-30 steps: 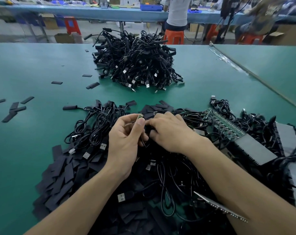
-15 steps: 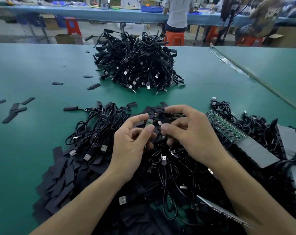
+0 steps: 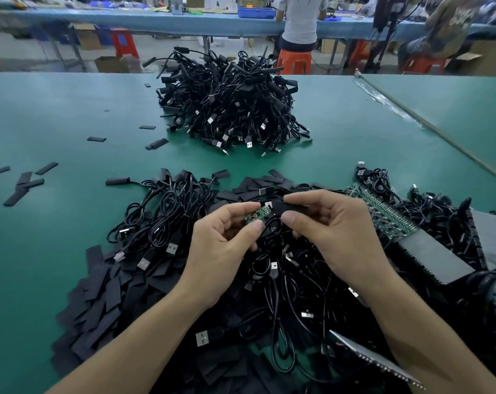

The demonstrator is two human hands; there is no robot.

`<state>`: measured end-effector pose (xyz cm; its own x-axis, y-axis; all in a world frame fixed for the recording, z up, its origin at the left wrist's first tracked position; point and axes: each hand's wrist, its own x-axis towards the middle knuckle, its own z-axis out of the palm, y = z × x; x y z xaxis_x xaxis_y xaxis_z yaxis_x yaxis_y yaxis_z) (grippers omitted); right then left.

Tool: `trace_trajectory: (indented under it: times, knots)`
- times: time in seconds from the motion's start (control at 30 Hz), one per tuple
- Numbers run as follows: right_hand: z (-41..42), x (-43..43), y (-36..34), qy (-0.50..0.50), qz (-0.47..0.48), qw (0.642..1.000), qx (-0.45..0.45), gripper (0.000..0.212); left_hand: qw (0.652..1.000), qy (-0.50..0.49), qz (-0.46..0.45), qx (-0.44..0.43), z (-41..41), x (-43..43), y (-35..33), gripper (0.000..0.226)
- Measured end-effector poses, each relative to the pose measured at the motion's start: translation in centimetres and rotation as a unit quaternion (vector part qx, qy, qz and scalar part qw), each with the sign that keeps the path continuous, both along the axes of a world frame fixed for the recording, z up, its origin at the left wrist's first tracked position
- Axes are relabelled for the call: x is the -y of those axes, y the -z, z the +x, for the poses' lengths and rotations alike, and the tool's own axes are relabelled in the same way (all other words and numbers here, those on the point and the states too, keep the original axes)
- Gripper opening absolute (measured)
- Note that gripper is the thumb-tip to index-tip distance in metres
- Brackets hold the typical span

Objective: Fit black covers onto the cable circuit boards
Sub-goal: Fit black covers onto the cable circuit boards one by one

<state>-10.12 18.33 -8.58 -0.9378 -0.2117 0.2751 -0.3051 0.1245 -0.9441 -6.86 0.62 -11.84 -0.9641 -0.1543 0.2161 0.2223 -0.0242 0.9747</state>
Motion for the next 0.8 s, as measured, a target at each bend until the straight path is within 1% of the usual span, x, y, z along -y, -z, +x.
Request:
trace_trajectory:
  times: [0.13,0.27,0.5,0.8]
  knots:
    - [0.21,0.16,-0.01,-0.002,0.024,1.0,-0.008,0.029,1.0,-0.007,0.001,-0.001,0.13,0.01,-0.12,0.022]
    - [0.28,0.13,-0.12,0.011,0.049,0.998,-0.023,0.024,1.0,-0.016,-0.008,-0.005,0.19,-0.02,-0.17,0.022]
    - [0.11,-0.03,-0.65,0.001,0.033,0.999,-0.014,0.017,1.0,-0.009,-0.005,-0.019,0.29,0.05,-0.34,0.024]
    - [0.0,-0.09,-0.59,-0.01,0.034,0.999,-0.021,0.015,1.0,0.007,-0.005,-0.016,0.34,0.12,-0.46,0.027]
